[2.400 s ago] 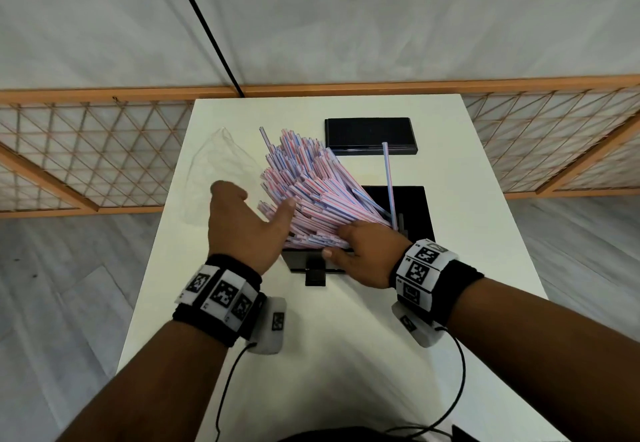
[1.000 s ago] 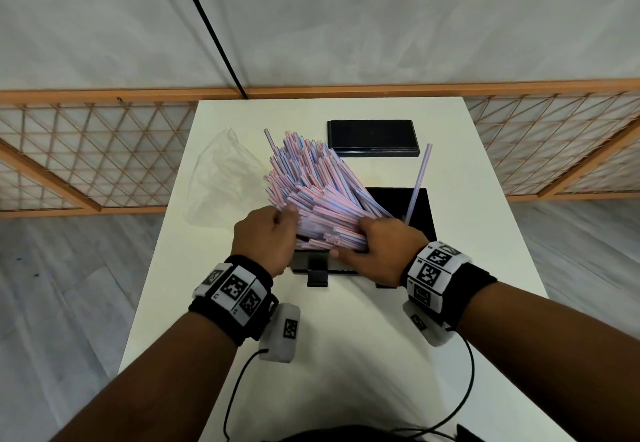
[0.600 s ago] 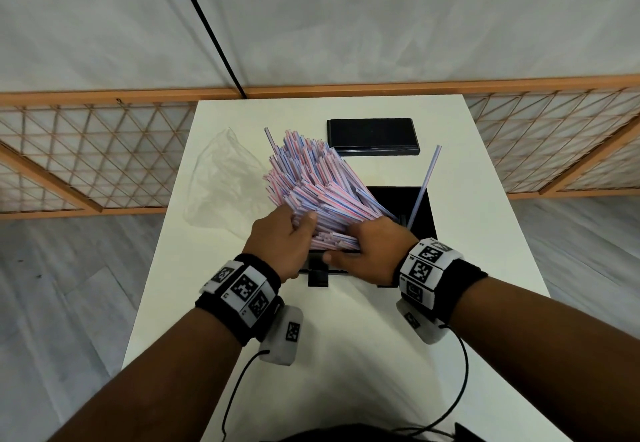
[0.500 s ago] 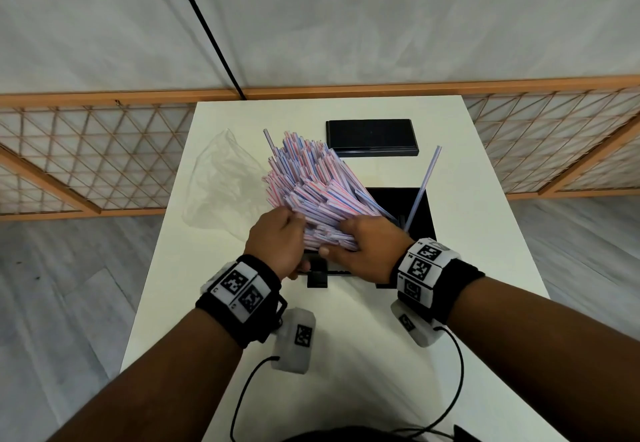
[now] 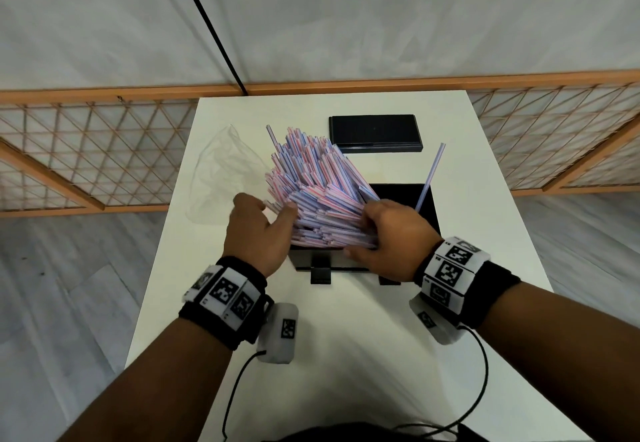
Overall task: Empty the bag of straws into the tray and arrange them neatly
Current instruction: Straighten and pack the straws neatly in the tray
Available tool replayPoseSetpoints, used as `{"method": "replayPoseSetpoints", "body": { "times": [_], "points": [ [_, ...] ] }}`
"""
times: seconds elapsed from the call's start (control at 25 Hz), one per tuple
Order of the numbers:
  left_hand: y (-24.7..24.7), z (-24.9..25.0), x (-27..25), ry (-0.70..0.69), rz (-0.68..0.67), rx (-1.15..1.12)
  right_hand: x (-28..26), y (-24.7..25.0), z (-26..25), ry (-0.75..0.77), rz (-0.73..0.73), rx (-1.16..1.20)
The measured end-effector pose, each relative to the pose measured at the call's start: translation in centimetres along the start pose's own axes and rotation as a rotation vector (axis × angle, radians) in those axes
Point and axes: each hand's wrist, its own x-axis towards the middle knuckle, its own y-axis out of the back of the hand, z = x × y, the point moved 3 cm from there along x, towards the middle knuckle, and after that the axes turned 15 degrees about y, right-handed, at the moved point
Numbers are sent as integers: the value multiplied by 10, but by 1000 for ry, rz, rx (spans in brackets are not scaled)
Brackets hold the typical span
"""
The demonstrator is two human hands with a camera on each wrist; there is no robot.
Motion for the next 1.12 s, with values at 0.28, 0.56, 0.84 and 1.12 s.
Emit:
{"method": "replayPoseSetpoints", "body": {
  "times": [0.28,0.56,0.84,1.12],
  "points": [
    [-25,-7,-1,83,-230,-3,1,-11,4,22,-232,-35],
    [-42,-8,-1,174,-302,-399,16,-15,-4,-2,-323,-15],
    [-40,2,-5,225,-292,-436,32,-14,-10,2,-390,-54],
    [-49,-8,12,226,-272,-482,35,-18,-11,4,-407,-19]
  ]
}}
